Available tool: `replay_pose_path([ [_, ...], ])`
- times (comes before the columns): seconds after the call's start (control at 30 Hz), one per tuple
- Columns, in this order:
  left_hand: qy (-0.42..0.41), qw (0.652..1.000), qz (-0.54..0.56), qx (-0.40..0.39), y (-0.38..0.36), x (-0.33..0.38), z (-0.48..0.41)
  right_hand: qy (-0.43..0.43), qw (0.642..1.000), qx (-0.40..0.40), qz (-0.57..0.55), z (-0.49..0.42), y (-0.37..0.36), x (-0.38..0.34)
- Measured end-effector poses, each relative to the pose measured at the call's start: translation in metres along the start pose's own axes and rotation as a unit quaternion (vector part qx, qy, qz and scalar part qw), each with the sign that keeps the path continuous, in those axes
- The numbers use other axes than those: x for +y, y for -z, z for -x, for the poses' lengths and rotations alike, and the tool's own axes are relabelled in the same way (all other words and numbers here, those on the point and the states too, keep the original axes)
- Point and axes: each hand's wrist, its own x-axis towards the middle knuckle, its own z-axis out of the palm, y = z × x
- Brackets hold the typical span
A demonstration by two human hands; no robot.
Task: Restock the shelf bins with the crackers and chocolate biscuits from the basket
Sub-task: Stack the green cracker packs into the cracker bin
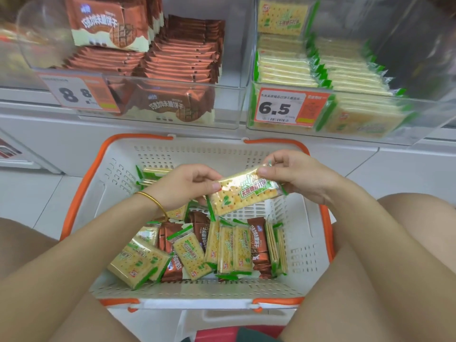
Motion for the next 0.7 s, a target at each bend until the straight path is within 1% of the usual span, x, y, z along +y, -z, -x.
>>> replay_pose_path([
  [0.07,-0.008,1.0,0.015,0.01,0.004,0.012,0.003,0.009,0.999,0.003,-0.041,0.008,0.001,-0.005],
  [0.13,-0.032,0.999,0.005,0.023,0.009,0.028,0.005,0.031,0.998,-0.004,-0.046,0.018,0.003,-0.013],
  [0.2,-0.074,0.996,-0.011,0.039,0.016,0.051,0.006,0.061,0.997,0.012,-0.04,0.029,0.008,-0.026],
  [0.27,-0.122,0.991,-0.009,0.06,0.023,0.081,0.003,0.102,0.993,0.046,-0.047,0.041,0.017,-0.049],
  [0.3,-0.144,0.986,0.002,0.081,0.027,0.097,-0.002,0.122,0.988,0.071,-0.055,0.045,0.025,-0.062],
  [0.37,-0.189,0.97,0.019,0.152,0.034,0.127,-0.015,0.157,0.976,0.135,-0.064,0.047,0.049,-0.089],
  [0.4,-0.215,0.957,-0.005,0.196,0.037,0.139,-0.024,0.169,0.968,0.171,-0.07,0.044,0.063,-0.101],
  [0.43,-0.237,0.94,-0.06,0.237,0.04,0.15,-0.035,0.178,0.959,0.207,-0.08,0.039,0.076,-0.112],
  [0.5,-0.264,0.903,-0.2,0.274,0.046,0.164,-0.058,0.186,0.938,0.282,-0.075,0.017,0.103,-0.127],
  [0.57,-0.259,0.873,-0.321,0.261,0.049,0.171,-0.081,0.17,0.921,0.349,-0.02,-0.017,0.125,-0.136],
  [0.6,-0.248,0.865,-0.361,0.245,0.049,0.175,-0.09,0.158,0.916,0.37,0.015,-0.037,0.135,-0.138],
  [0.67,-0.218,0.858,-0.413,0.216,0.047,0.18,-0.103,0.138,0.909,0.389,0.058,-0.074,0.149,-0.142],
  [0.7,-0.207,0.853,-0.431,0.207,0.046,0.181,-0.107,0.133,0.91,0.389,0.059,-0.09,0.154,-0.144],
])
